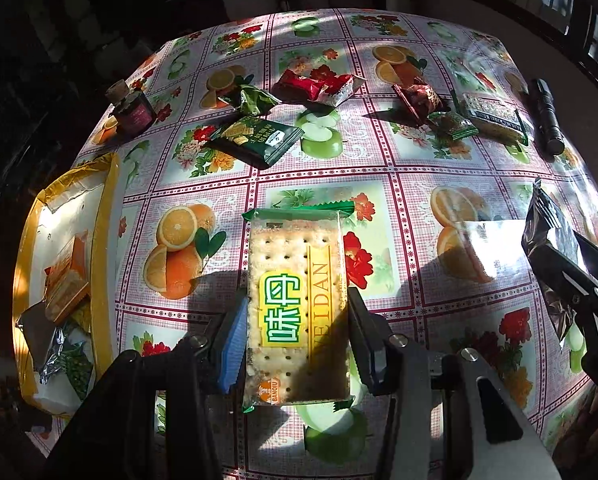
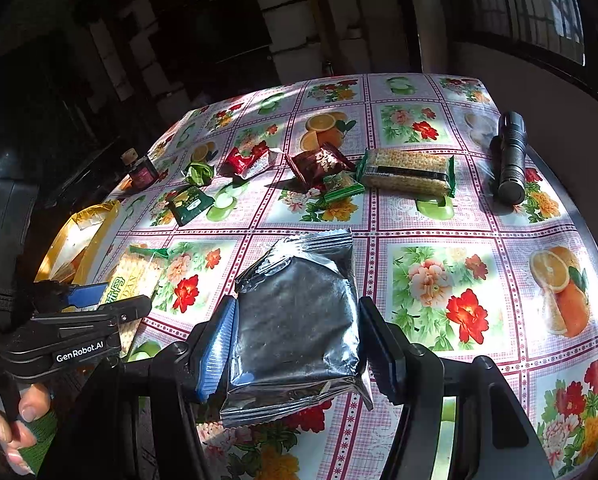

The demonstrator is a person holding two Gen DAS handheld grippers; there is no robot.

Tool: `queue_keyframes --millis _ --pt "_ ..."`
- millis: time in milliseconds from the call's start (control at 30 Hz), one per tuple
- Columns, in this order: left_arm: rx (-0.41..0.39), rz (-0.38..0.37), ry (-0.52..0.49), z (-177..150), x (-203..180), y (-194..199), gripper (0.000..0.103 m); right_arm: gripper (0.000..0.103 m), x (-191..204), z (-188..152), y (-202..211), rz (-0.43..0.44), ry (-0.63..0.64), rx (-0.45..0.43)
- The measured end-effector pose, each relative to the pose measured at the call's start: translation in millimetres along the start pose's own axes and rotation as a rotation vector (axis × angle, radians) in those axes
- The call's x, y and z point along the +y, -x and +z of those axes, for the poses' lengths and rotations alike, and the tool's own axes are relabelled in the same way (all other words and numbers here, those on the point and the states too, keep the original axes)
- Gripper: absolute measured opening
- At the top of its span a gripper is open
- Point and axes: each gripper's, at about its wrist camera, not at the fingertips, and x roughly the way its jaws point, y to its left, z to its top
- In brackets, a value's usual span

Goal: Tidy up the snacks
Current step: 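Carry the WEIDAN and dark foil packets over the tray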

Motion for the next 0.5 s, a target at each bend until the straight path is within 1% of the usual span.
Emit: queue_keyframes --millis 133,267,367,500 --pt "-0.032 0.037 0.026 -6.8 18.8 12.5 0.045 0.064 16.0 -1.3 2.2 0.06 0.001 -0.01" --pt "-0.05 0.062 0.049 -13.6 34.6 20.3 0.045 0.064 34.2 -5.1 0.6 0.102 0.018 -0.005" --pt "-0.052 0.072 0.067 -17.6 44.6 21.9 0.045 0.065 45.5 -8.2 -1.9 0.135 0.023 0.007" --pt "-0.047 0.078 0.087 -21.8 56.5 22.7 0.045 0.065 59.0 -11.2 -6.4 0.155 0.04 0.023"
